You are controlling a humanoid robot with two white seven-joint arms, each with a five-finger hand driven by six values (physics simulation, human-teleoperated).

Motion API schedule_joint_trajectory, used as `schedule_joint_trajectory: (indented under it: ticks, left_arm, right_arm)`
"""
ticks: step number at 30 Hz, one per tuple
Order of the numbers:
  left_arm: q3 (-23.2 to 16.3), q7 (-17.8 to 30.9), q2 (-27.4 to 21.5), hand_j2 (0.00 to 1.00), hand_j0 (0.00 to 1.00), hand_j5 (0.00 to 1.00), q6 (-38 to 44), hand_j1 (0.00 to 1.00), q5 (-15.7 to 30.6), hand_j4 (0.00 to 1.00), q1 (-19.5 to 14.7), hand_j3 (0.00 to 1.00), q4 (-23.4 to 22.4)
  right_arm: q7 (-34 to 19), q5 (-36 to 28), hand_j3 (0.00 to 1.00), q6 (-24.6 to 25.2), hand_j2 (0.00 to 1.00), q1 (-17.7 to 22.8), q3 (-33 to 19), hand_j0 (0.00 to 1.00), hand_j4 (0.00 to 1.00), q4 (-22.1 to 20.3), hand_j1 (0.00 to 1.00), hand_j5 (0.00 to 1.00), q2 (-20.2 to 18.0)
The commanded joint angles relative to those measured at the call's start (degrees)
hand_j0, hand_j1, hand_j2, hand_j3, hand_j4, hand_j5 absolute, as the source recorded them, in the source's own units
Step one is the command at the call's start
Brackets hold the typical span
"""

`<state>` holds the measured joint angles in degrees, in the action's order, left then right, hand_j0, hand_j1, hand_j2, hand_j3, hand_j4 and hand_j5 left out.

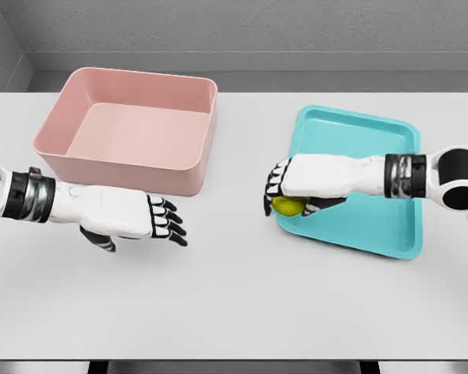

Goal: Put the tennis from the blue tray into the pink basket with both arms

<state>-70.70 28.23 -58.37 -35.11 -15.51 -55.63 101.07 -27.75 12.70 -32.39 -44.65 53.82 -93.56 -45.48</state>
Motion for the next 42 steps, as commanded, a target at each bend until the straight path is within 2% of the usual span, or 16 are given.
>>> schedule_joint_trajectory:
  ticks: [1,5,12,19,22,24,42]
  left_arm:
    - [0.04,-0.02,-0.08,1.0,1.0,1.0,0.11,1.0,0.31,1.0,0.0,1.0,0.0]
    - [0.3,-0.02,-0.61,1.0,1.0,1.0,0.11,1.0,0.22,1.0,0.09,1.0,0.0]
    - [0.74,-0.02,-1.49,1.0,1.0,1.0,0.11,1.0,0.13,1.0,0.09,1.0,0.0]
    - [0.83,-0.02,-1.13,1.0,1.0,1.0,0.11,1.0,0.13,1.0,0.18,1.0,0.0]
    - [0.83,-0.02,-1.92,1.0,1.0,1.0,0.11,1.0,0.13,1.0,0.35,1.0,0.0]
    - [1.01,-0.02,-5.44,1.0,1.0,1.0,0.11,1.0,-0.04,1.0,0.61,1.0,0.0]
    - [1.97,-0.02,-6.58,1.0,1.0,1.0,0.11,1.0,0.13,1.0,0.53,1.0,0.0]
  right_arm:
    - [-0.63,-0.39,0.53,-0.13,0.53,0.0,1.2,0.53,0.53,-0.13,0.53,0.53,2.5]
    - [-1.42,-0.39,0.53,0.4,0.53,0.0,2.95,0.53,0.53,0.04,0.53,0.53,5.32]
    - [-1.95,-0.22,0.53,2.59,0.53,-0.26,3.74,0.53,0.53,0.92,0.53,0.53,8.04]
    - [-2.74,0.14,0.53,4.26,0.53,-1.23,5.15,0.53,0.53,5.32,0.53,0.53,14.11]
    - [-2.74,0.14,0.53,4.79,0.53,-1.23,6.2,0.53,0.53,5.41,0.53,0.53,14.46]
    - [-2.66,0.14,0.53,4.88,0.53,-1.23,6.91,0.53,0.53,6.02,0.53,0.53,15.25]
    - [-2.57,0.58,0.55,5.41,0.55,-1.32,8.84,0.55,0.55,7.34,0.55,0.55,16.57]
